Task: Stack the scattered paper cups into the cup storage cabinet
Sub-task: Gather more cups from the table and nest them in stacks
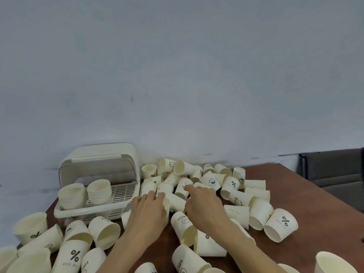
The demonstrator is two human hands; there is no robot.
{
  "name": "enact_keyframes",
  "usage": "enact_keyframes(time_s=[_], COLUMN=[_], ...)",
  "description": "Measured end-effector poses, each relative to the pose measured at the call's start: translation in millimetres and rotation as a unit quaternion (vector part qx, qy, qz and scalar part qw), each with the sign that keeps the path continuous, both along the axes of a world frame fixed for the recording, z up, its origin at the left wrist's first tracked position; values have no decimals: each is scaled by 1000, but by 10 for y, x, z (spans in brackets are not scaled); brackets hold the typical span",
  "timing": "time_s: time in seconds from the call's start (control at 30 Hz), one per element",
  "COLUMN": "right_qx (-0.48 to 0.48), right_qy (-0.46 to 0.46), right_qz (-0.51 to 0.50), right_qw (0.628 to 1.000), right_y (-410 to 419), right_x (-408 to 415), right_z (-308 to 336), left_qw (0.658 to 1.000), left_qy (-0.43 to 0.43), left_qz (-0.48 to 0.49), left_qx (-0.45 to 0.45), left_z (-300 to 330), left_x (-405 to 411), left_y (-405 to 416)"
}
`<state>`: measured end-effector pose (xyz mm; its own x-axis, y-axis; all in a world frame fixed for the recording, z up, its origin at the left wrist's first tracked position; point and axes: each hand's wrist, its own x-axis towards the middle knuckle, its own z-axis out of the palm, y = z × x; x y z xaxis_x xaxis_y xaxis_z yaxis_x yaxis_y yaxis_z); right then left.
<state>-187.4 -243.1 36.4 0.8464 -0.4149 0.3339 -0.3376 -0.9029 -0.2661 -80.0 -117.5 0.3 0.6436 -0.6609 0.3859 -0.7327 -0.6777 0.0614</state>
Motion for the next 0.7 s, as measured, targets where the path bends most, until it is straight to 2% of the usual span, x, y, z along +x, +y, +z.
enact_keyframes(time_s=[0.4, 0.7], right_qx=[11, -11], right_qy=[14, 51], right_qz=[-15, -38], right_qw=[1000, 998], right_y=[-348, -789], right_x=[25, 48], right_z=[-182, -211], left_qw=[998, 998], left_qy=[33, 31], left_qz=[6, -10], left_qx=[49, 56], left_z=[-99, -113], left_x=[126, 327], left_y=[-232, -776])
